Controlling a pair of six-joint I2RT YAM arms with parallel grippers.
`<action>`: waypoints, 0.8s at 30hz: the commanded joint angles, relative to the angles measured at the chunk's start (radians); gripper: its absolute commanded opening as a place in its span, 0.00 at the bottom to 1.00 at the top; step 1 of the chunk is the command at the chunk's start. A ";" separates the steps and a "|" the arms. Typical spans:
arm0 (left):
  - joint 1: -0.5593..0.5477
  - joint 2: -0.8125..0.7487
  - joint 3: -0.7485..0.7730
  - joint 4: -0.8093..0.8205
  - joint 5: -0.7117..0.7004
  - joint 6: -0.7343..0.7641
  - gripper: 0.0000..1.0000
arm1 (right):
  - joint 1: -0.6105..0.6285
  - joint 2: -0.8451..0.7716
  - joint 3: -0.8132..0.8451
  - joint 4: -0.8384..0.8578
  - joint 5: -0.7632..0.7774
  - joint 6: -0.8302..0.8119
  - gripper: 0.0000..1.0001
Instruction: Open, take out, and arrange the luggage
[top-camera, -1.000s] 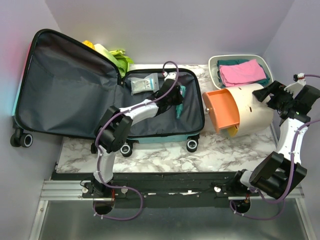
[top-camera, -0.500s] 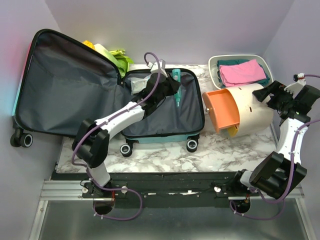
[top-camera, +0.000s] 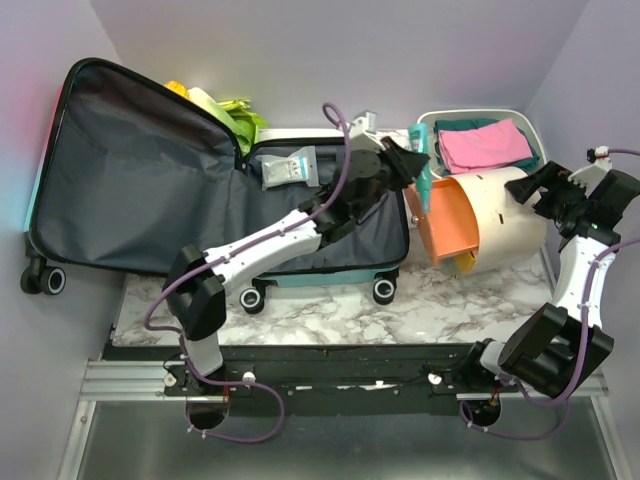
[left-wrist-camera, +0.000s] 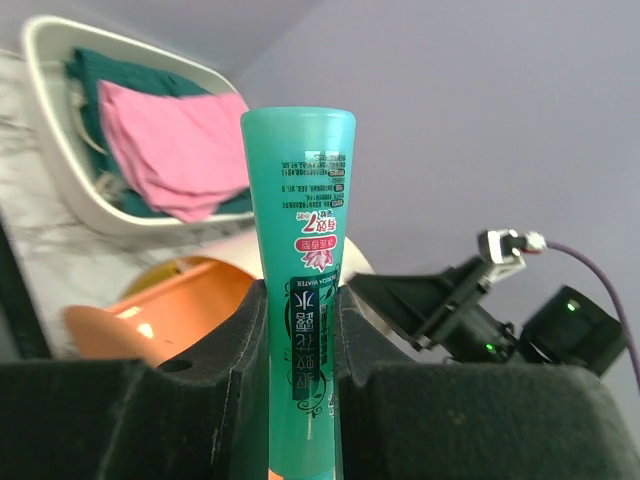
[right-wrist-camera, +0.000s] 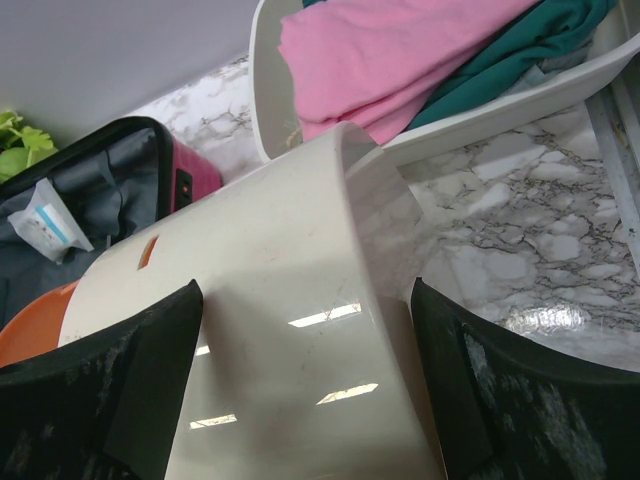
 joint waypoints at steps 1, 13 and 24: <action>-0.062 0.082 0.085 0.022 -0.080 -0.070 0.00 | 0.015 0.015 -0.035 -0.082 0.006 -0.005 0.91; -0.156 0.235 0.189 -0.039 -0.179 -0.065 0.00 | 0.015 0.015 -0.035 -0.080 0.005 -0.003 0.91; -0.197 0.271 0.208 -0.126 -0.243 -0.106 0.00 | 0.013 0.018 -0.035 -0.076 0.000 -0.001 0.91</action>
